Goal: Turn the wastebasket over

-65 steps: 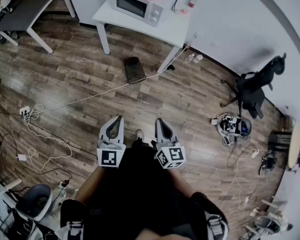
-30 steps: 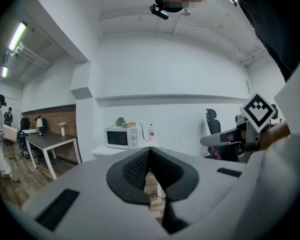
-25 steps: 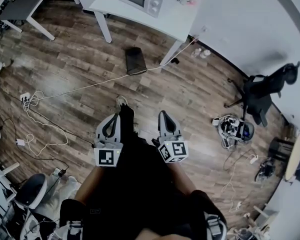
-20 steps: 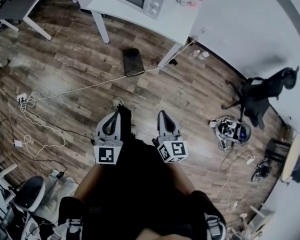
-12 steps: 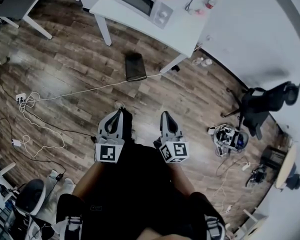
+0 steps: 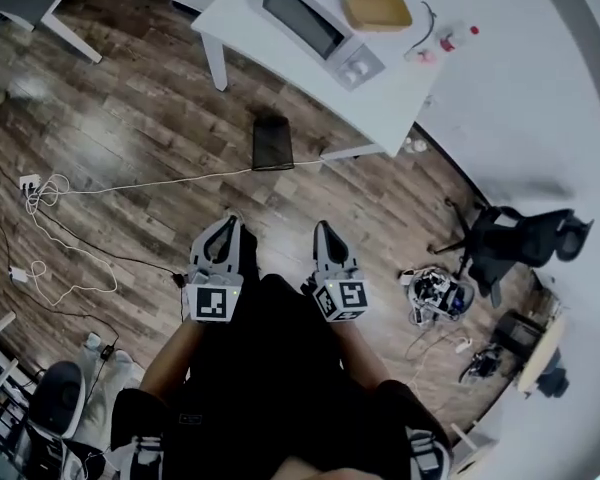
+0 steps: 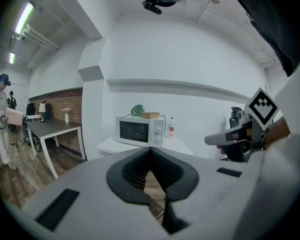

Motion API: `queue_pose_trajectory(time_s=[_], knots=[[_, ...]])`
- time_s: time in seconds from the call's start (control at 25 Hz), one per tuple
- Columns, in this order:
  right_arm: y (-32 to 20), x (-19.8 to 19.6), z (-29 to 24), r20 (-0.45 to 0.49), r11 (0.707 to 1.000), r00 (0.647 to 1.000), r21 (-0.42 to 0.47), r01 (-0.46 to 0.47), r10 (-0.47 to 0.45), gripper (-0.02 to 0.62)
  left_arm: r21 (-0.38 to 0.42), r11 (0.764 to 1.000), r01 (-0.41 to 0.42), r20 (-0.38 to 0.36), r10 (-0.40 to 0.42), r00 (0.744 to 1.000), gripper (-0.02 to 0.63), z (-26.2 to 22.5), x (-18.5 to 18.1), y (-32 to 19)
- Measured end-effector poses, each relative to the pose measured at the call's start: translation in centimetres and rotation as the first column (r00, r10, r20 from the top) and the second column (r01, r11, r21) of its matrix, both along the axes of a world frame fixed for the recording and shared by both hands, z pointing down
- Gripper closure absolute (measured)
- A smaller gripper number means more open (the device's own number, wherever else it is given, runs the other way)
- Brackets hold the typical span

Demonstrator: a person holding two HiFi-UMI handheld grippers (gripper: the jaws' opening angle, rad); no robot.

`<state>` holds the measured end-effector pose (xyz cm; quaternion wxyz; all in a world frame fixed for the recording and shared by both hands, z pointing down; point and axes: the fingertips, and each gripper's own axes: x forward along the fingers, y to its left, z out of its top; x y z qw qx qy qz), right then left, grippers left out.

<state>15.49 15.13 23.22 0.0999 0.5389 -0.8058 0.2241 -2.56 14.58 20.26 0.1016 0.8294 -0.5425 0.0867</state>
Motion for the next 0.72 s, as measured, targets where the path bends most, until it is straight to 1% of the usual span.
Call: queue_pose_trajectory(time_s=[0.08, 0.2, 0.32, 0.36, 0.48, 0.52, 0.56, 0.64, 0.72], knots=[[-1.6, -1.1, 0.9, -0.012, 0.999, 0.999, -0.016, 0.030, -0.030, 0.561, -0.021, 0.999, 0.029, -0.009, -0.029, 1.000, 0.571, 0.9, -1.4, -1.3], [-3.9, -1.9, 2.7, -0.027, 0.997, 0.997, -0.039, 0.069, -0.070, 0.563, -0.038, 0.998, 0.040, 0.000, -0.040, 0.999, 0.571, 2.4, -2.4, -3.4], [-5.3, -1.9, 5.4, -0.042, 0.991, 0.993, -0.088, 0.105, -0.109, 0.562, -0.023, 0.999, 0.037, 0.048, -0.036, 0.998, 0.571, 4.0, -2.6, -4.8], [-5.6, -1.7, 6.4, -0.048, 0.988, 0.991, -0.101, 0.118, -0.123, 0.561, -0.033, 0.998, 0.045, 0.056, -0.043, 0.997, 0.571, 4.7, -2.5, -4.9], [-6.4, -1.2, 9.0, -0.059, 0.979, 0.983, -0.122, 0.164, -0.172, 0.561, -0.074, 0.993, 0.090, 0.051, -0.086, 0.995, 0.571, 6.8, -2.2, -4.7], [-6.8, -1.2, 9.9, -0.056, 0.975, 0.980, -0.127, 0.181, -0.189, 0.561, -0.075, 0.992, 0.104, 0.048, -0.101, 0.994, 0.571, 7.4, -2.0, -4.9], [-7.4, -1.1, 10.7, -0.049, 0.971, 0.977, -0.132, 0.198, -0.206, 0.561, -0.062, 0.992, 0.107, 0.063, -0.103, 0.993, 0.571, 7.8, -1.7, -5.1], [-8.2, -1.0, 12.6, -0.035, 0.961, 0.970, -0.151, 0.233, -0.241, 0.562, -0.020, 0.995, 0.094, 0.120, -0.091, 0.989, 0.571, 9.0, -1.0, -5.8], [-8.6, -0.5, 14.7, -0.029, 0.946, 0.960, -0.180, 0.270, -0.280, 0.561, -0.026, 0.994, 0.108, 0.148, -0.103, 0.984, 0.569, 11.1, -0.2, -6.0]])
